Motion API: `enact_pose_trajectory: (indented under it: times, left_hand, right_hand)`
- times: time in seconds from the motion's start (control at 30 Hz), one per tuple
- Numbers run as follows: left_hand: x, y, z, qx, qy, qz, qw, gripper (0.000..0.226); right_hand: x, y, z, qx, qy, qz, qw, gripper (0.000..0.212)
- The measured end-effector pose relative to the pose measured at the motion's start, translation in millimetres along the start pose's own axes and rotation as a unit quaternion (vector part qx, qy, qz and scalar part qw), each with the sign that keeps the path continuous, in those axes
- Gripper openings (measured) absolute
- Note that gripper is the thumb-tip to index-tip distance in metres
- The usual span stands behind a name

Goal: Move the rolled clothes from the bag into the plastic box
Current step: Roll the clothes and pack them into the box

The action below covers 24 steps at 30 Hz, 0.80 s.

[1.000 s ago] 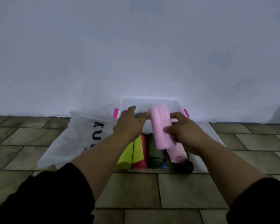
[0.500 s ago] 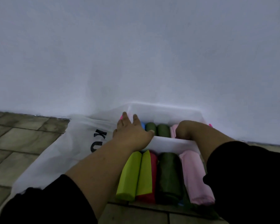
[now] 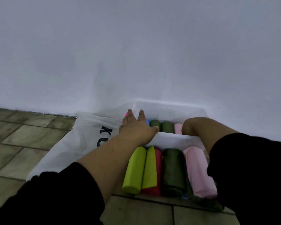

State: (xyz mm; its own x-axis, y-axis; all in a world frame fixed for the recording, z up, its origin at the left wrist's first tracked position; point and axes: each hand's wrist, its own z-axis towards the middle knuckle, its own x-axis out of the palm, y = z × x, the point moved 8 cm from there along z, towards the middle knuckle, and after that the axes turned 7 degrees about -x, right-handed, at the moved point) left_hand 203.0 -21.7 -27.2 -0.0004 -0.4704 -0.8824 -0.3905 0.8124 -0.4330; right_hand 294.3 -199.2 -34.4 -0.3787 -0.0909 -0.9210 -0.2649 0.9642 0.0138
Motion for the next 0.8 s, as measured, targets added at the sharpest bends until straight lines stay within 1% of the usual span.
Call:
enact_pose_trajectory:
  times: [0.03, 0.1, 0.13, 0.17, 0.2, 0.23, 0.27, 0.3, 0.33, 0.4, 0.43, 0.5, 0.57, 0.6, 0.67, 0.73, 0.77, 0.8]
  left_hand:
    - [-5, 1, -6, 0.018, -0.021, -0.019, 0.999, 0.086]
    - [-19, 7, -29, 0.077, -0.114, -0.069, 0.988, 0.072]
    - [-24, 12, -45, 0.112, -0.170, -0.087, 0.975, 0.060]
    - [-22, 17, -62, 0.136, -0.200, -0.082, 0.967, 0.048]
    - [-14, 22, -77, 0.149, -0.198, -0.057, 0.967, 0.040]
    - [2, 28, -85, 0.144, -0.165, -0.021, 0.976, 0.037]
    - [20, 35, -88, 0.117, -0.121, 0.020, 0.986, 0.037]
    - [36, 42, -90, 0.086, -0.077, 0.059, 0.992, 0.040]
    - [47, 45, -91, 0.065, -0.041, 0.085, 0.993, 0.043]
    - [62, 46, -93, 0.040, 0.020, 0.108, 0.993, 0.049]
    - [66, 46, -96, 0.034, 0.037, 0.116, 0.992, 0.050]
    - [64, 43, -105, 0.033, 0.036, 0.124, 0.991, 0.048]
    - [65, 43, -122, 0.033, 0.045, 0.131, 0.990, 0.040]
    - [69, 42, -132, 0.035, 0.069, 0.140, 0.987, 0.039]
    - [78, 47, -152, 0.023, 0.113, 0.102, 0.988, 0.040]
    - [87, 51, -170, 0.009, 0.192, 0.022, 0.981, 0.039]
    - [84, 50, -180, 0.011, 0.209, -0.023, 0.978, 0.038]
    - [79, 49, -186, 0.019, 0.205, -0.039, 0.978, 0.038]
  right_hand:
    - [-7, 3, -4, -0.005, -0.025, 0.013, 1.000, 0.034]
    - [-29, 6, -15, -0.025, -0.136, 0.076, 0.988, 0.041]
    - [-39, 3, -26, -0.030, -0.203, 0.134, 0.970, 0.046]
    - [-46, 1, -41, -0.043, -0.269, 0.197, 0.942, 0.047]
    - [-50, 2, -58, -0.065, -0.316, 0.251, 0.913, 0.043]
    - [-46, 6, -73, -0.087, -0.333, 0.292, 0.892, 0.035]
    - [-40, 13, -87, -0.111, -0.330, 0.324, 0.880, 0.025]
    - [-31, 22, -99, -0.130, -0.315, 0.344, 0.875, 0.018]
    - [-18, 31, -109, -0.144, -0.291, 0.351, 0.878, 0.013]
    - [10, 46, -124, -0.148, -0.237, 0.344, 0.897, 0.008]
    - [25, 52, -131, -0.143, -0.215, 0.337, 0.905, 0.006]
    - [50, 62, -147, -0.146, -0.180, 0.299, 0.926, 0.003]
    - [79, 73, -162, -0.167, -0.121, 0.251, 0.946, 0.014]
    - [95, 78, -170, -0.172, -0.085, 0.231, 0.954, 0.023]
    - [123, 86, -186, -0.183, -0.045, 0.195, 0.962, 0.043]
    - [143, 93, -201, -0.186, -0.065, 0.155, 0.968, 0.061]
    - [150, 96, -206, -0.184, -0.089, 0.139, 0.969, 0.065]
    - [154, 98, -211, -0.180, -0.115, 0.129, 0.968, 0.065]
